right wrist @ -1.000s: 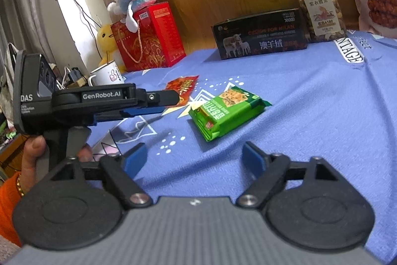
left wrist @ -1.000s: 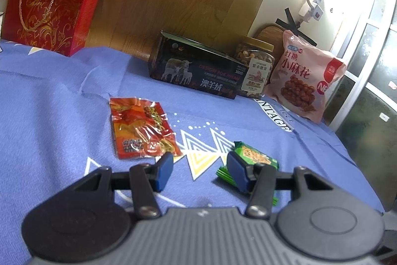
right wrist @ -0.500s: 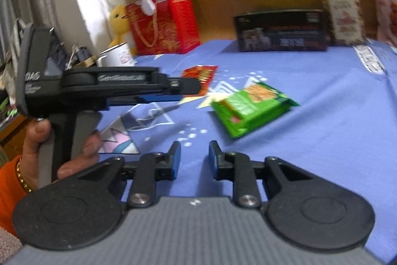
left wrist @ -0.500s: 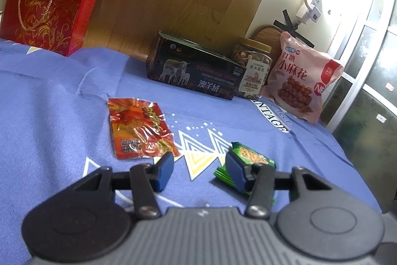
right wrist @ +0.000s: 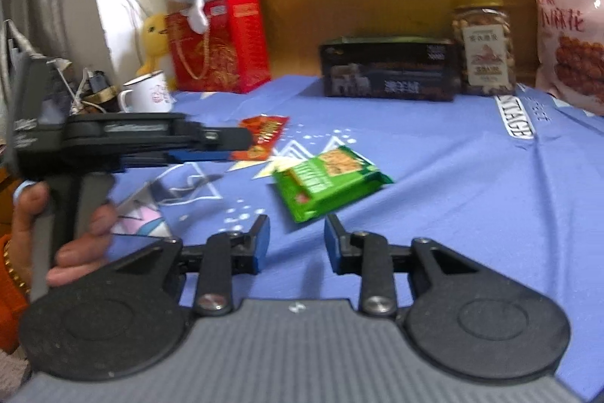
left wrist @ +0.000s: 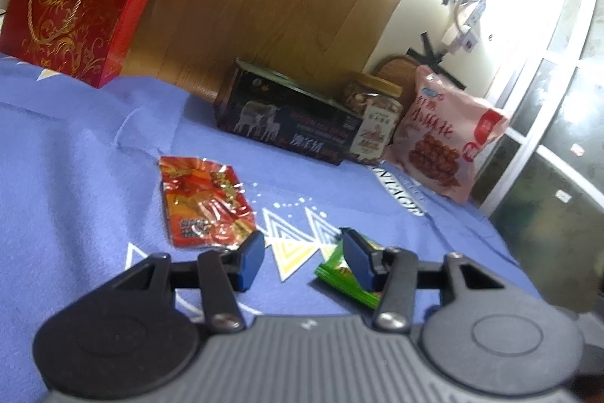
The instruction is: Organize snacks
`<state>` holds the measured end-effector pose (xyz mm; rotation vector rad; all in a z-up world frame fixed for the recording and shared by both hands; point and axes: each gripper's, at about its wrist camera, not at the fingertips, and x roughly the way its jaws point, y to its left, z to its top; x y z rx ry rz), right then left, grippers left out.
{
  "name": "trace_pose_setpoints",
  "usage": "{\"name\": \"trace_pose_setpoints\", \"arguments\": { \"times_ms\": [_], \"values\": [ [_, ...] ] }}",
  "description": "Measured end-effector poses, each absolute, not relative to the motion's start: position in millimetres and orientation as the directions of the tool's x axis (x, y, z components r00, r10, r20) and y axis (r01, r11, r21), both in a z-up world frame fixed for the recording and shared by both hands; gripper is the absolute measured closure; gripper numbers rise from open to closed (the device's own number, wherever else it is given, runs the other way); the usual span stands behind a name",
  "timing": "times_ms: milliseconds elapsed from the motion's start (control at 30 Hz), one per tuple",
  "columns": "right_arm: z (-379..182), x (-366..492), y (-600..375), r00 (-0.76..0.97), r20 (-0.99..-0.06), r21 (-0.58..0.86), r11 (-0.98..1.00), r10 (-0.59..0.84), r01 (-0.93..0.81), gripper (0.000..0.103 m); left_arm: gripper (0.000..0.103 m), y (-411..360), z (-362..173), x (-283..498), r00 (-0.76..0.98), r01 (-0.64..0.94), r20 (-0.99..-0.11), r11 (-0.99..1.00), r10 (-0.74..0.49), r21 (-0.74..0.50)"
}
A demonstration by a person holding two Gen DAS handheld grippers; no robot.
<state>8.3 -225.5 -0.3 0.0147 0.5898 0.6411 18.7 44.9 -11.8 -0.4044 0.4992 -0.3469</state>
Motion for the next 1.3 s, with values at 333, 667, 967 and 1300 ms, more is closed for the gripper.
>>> {"name": "trace_pose_setpoints", "arguments": {
  "times_ms": [333, 667, 967, 1300],
  "values": [
    [-2.0, 18.1, -188.3, 0.556, -0.519, 0.216, 0.728, 0.650, -0.650, 0.068, 0.059, 39.6, -10.4, 17.1, 0.821, 0.226, -0.399, 0.874, -0.408, -0.430],
    [17.1, 40.4, -251.2, 0.653, -0.478, 0.307, 0.808, 0.587, -0.502, 0.068, 0.059, 52.2, -14.2, 20.1, 0.807, 0.229, -0.377, 0.830, -0.454, -0.508],
    [-2.5, 91.5, -257.3, 0.571, -0.509, 0.523, 0.758, 0.644, -0.389, 0.066, 0.059, 51.7, -14.0, 18.0, 0.800, 0.250, -0.367, 0.820, -0.475, -0.515],
    [-12.8, 79.9, -253.8, 0.476, -0.489, 0.611, 0.676, 0.731, -0.412, 0.067, 0.059, 50.9, -14.4, 19.1, 0.791, 0.258, -0.369, 0.812, -0.489, -0.523]
  ]
}}
